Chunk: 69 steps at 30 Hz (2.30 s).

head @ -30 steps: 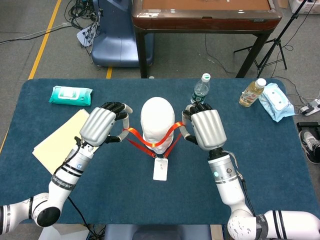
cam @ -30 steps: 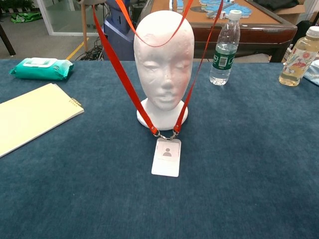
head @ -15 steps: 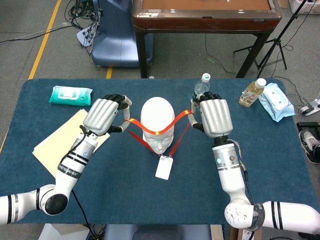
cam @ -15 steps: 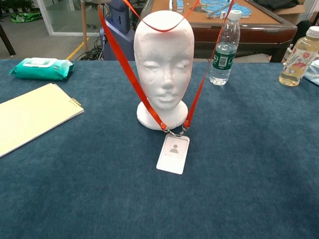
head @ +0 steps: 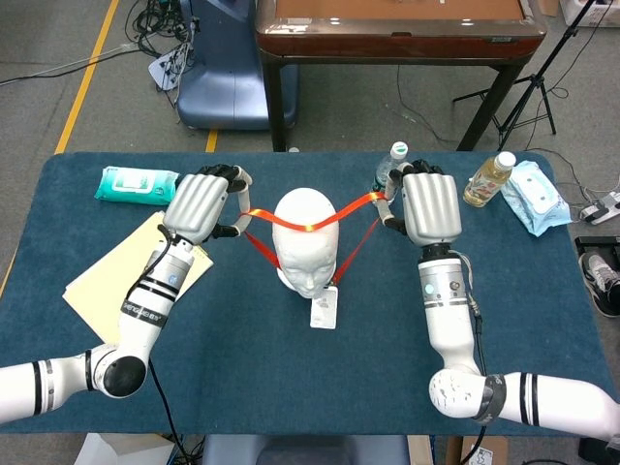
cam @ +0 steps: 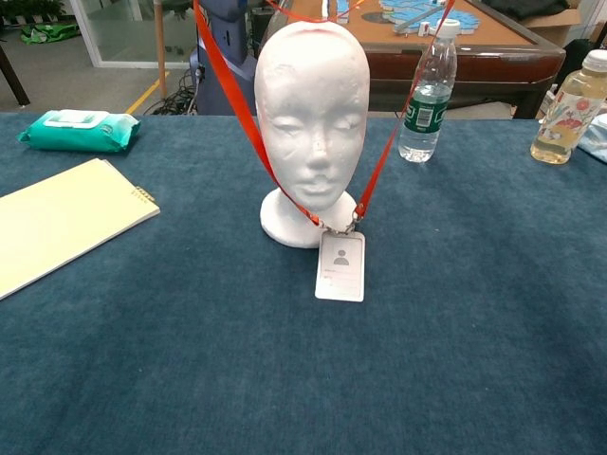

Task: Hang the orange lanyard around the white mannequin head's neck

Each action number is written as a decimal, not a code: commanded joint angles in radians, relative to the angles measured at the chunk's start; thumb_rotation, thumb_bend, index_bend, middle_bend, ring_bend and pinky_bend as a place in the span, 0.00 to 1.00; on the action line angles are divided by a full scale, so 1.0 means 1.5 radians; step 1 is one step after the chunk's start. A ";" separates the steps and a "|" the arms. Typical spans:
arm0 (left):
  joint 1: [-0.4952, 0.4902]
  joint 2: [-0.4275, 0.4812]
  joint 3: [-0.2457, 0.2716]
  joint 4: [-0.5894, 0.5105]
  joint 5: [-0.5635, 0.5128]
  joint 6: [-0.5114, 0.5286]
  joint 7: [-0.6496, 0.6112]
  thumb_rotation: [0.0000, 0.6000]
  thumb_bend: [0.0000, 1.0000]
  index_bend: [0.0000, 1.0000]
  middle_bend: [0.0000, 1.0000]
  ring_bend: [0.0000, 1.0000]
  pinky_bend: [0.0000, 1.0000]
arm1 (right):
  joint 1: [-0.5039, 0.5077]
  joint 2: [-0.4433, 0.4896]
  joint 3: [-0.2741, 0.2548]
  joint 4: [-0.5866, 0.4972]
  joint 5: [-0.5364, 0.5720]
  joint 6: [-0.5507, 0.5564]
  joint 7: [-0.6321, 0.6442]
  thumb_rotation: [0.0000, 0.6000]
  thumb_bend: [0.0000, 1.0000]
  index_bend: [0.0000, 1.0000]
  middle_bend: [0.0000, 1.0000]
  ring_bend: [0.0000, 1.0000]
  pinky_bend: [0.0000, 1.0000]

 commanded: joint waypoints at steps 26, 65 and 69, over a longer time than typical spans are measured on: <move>-0.098 -0.072 0.023 0.173 -0.132 -0.049 0.059 1.00 0.33 0.61 0.32 0.24 0.24 | 0.091 -0.034 0.006 0.142 0.120 -0.020 -0.037 1.00 0.44 0.64 0.46 0.33 0.34; -0.131 -0.076 0.051 0.221 -0.210 -0.061 0.094 1.00 0.00 0.00 0.00 0.00 0.03 | 0.158 -0.006 -0.003 0.140 0.251 -0.063 -0.114 1.00 0.00 0.06 0.08 0.02 0.08; -0.134 -0.076 0.058 0.222 -0.216 -0.060 0.108 1.00 0.00 0.00 0.00 0.00 0.03 | 0.166 0.005 0.002 0.134 0.302 -0.087 -0.126 1.00 0.00 0.04 0.06 0.00 0.07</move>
